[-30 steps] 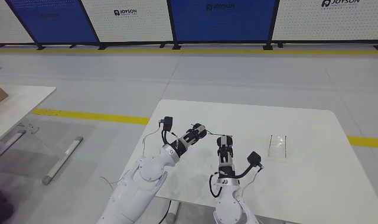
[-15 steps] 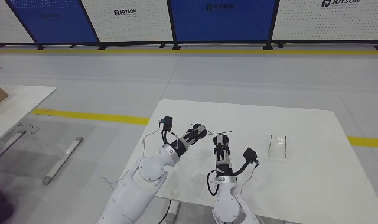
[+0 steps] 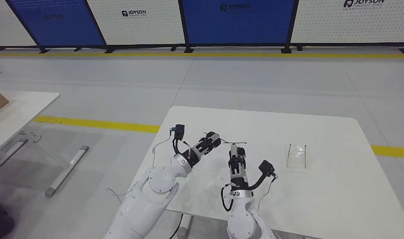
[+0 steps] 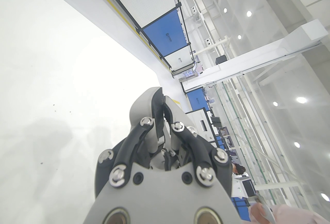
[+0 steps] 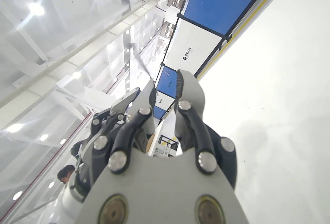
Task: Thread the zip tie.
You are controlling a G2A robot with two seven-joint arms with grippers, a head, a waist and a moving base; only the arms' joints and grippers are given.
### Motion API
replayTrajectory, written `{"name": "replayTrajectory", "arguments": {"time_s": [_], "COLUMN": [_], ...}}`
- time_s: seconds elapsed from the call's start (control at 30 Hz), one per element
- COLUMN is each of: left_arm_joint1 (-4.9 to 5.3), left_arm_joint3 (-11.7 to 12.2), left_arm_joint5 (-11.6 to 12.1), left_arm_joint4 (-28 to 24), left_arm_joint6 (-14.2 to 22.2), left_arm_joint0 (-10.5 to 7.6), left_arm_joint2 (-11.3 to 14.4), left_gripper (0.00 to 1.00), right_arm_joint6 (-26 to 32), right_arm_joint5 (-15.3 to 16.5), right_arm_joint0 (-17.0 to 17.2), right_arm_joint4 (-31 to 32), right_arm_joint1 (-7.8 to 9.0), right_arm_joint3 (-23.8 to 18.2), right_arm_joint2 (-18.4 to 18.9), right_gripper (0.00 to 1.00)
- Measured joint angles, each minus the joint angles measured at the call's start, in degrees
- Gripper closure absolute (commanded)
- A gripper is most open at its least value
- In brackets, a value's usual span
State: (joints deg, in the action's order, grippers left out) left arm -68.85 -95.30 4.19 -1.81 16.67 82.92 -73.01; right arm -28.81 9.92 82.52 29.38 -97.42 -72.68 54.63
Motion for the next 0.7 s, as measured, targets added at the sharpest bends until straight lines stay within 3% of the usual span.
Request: {"name": "replayTrajectory", "arguments": {"time_s": [0.1, 0.43, 0.57, 0.7], "left_arm_joint1": [0.0, 0.0, 0.0, 0.0], "left_arm_joint3": [0.0, 0.0, 0.0, 0.0], "left_arm_joint5": [0.0, 0.0, 0.0, 0.0], "left_arm_joint4": [0.0, 0.0, 0.0, 0.0], "left_arm_joint6": [0.0, 0.0, 0.0, 0.0], "left_arm_joint0": [0.0, 0.0, 0.0, 0.0], "left_arm_joint2": [0.0, 0.0, 0.0, 0.0], "left_gripper": [1.0, 1.0, 1.0, 1.0], "right_arm_joint6": [-1.05, -3.5, -3.57, -3.57], "right_arm_joint5": [0.07, -0.26, -0.63, -0.82], "right_arm_joint0": [0.13, 0.49, 0.38, 0.23], "right_arm_joint4": [0.83, 1.76, 1.76, 1.62], "right_arm_joint1": [0.09, 0.29, 0.24, 0.18], "right_arm_joint3": [-0.32, -2.26, -2.45, -2.42], "right_arm_joint2": [-0.29, -0.31, -0.21, -0.14], "right_gripper": [0.69, 0.87, 1.0, 1.0]}}
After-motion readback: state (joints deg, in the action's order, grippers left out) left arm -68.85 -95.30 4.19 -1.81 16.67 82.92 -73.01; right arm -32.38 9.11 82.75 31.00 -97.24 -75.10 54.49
